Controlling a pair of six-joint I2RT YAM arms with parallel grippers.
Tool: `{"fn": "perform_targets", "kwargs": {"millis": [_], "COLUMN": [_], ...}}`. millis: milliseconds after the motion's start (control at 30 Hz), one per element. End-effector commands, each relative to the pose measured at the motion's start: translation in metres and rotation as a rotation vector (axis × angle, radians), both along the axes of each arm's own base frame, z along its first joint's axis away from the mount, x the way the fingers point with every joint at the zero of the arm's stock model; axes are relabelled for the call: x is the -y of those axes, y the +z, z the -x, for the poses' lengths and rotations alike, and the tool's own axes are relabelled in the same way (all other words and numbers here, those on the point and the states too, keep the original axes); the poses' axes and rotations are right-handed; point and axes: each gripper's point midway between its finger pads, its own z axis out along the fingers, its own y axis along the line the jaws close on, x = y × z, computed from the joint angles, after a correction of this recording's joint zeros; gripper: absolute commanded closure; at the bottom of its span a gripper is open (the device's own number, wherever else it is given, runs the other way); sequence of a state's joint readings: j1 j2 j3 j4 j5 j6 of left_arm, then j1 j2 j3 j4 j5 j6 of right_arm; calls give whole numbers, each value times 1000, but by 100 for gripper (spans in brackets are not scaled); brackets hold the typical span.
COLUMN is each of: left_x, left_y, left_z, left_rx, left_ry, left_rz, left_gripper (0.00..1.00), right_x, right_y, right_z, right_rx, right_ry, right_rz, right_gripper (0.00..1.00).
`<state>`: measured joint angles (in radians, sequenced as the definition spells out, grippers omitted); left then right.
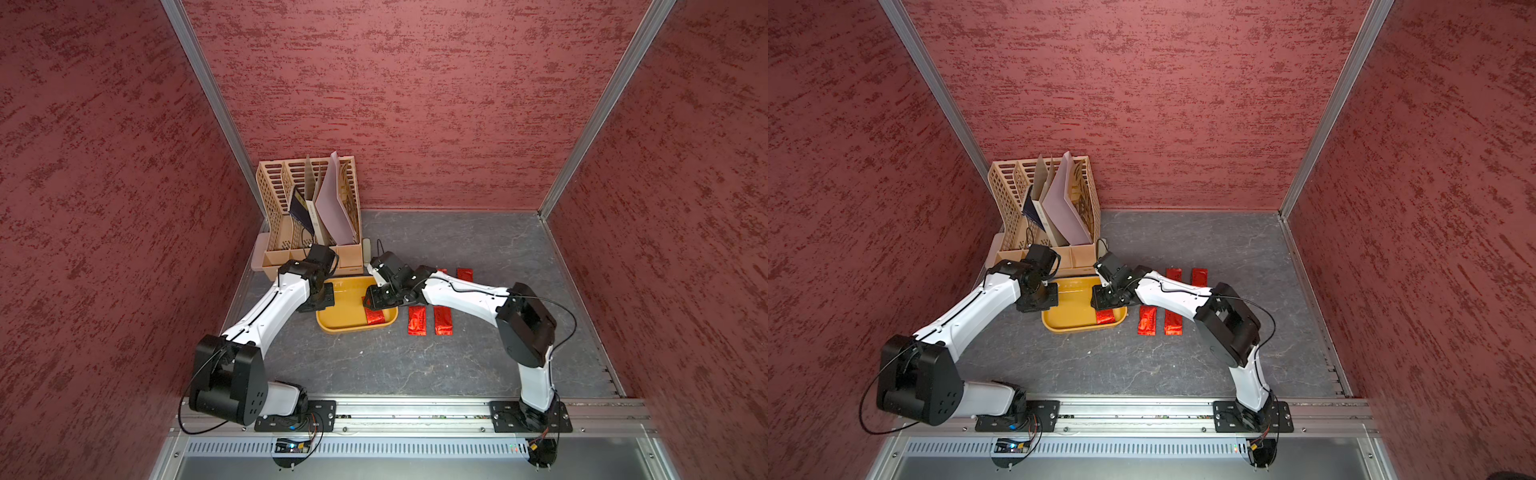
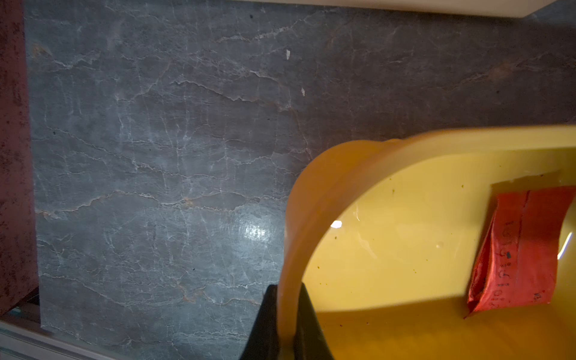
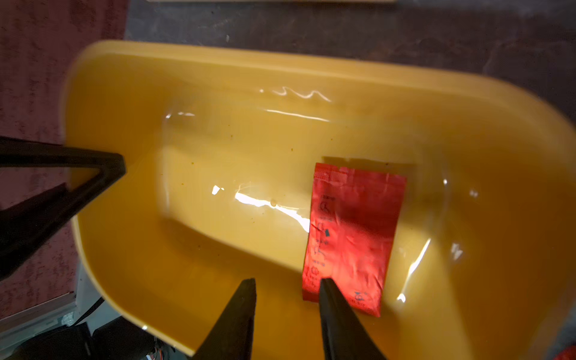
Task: Take the tea bags out of the storage box
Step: Pick up the tea bag from the storage box.
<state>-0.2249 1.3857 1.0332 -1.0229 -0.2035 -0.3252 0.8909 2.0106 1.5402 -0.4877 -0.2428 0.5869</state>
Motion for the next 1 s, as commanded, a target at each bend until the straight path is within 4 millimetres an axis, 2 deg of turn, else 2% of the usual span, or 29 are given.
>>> {"fn": "perform_targets", "kwargs": {"millis": [0,167,367,567,767,967], "left_x": [2,1,2,2,1,2], "left_y": [2,2,3,1,1,1], "left_z": [-2,-2,-2,-2,-2,-2], "left_rx": [19,18,19,13,13,14], "left_ry": [-8,-9,-9,-9,-8,-10], "left_rz": [-1,-2,-1,-3,-4,-3], "left_gripper": [100,100,100,100,100,100], "right_x": [18,22,22,6,-9,-9], "right_y": [-14,-36,-48,-60,-42,-19], "right_z": [-13,-14,-14,-3,0,-3], "right_rx": [30,3,-18,-95,-96,-42], "right_ry": [-47,-54,-54,-10,16,10], "right_rz": [147,209,231,174,65,15], "right_gripper": [56,51,49,49,62,81]}}
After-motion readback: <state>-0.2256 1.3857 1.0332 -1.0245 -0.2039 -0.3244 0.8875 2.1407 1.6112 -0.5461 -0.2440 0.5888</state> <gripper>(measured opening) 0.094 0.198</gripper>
